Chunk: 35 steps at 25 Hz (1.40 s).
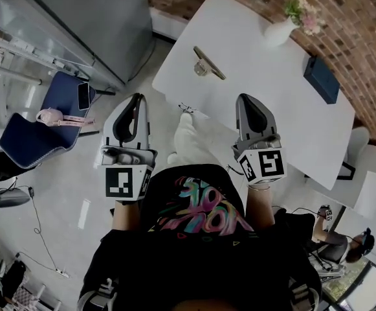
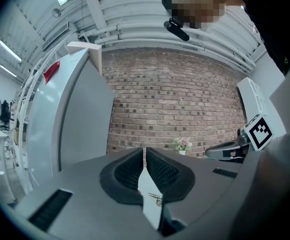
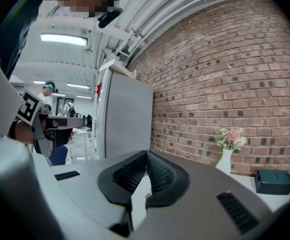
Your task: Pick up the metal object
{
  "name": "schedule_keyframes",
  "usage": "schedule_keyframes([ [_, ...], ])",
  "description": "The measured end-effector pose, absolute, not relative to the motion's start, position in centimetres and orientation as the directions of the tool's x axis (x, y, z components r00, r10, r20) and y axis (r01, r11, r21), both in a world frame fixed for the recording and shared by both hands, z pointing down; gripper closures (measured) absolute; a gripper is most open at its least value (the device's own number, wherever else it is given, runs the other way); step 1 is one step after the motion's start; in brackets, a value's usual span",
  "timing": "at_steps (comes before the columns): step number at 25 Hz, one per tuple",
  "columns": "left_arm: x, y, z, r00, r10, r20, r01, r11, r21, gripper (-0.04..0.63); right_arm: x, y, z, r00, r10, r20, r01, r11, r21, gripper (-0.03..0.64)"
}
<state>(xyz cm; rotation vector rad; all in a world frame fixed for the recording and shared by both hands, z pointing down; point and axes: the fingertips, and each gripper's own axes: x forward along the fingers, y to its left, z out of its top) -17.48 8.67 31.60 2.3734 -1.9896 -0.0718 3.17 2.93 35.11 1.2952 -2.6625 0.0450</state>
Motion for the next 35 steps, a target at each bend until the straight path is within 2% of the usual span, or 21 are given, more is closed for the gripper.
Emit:
schedule_keyframes([
  [7, -16.5, -2.5, 30.1, 0.2, -0.98, -0.013, -0.978, -0.2, 0.052, 0.558, 2.8, -7.9, 34.1, -0.619, -0.767, 0.17, -0.772, 0.634, 0.048, 0.598],
  [16, -13.0, -13.6, 29.3, 0.261, -0.965, -0.015, -0.965, -0.262, 0.026, 0.558, 5.8, -18.5, 32.2, -0.6, -0.791, 0.12, -0.793, 0.607, 0.039, 0.598],
  [31, -11.0, -19.7, 28.9, 0.431, -0.902, -0.019, -0.902, -0.431, -0.002, 0.558, 7.7, -21.0, 31.7, -0.468, -0.878, 0.105, -0.881, 0.472, 0.023, 0.598],
  [35, -10.8, -19.4, 28.3, 0.458, -0.885, -0.09, -0.888, -0.459, -0.006, 0.558, 7.7, -20.2, 32.2, -0.449, -0.886, 0.115, -0.891, 0.453, 0.011, 0.598],
])
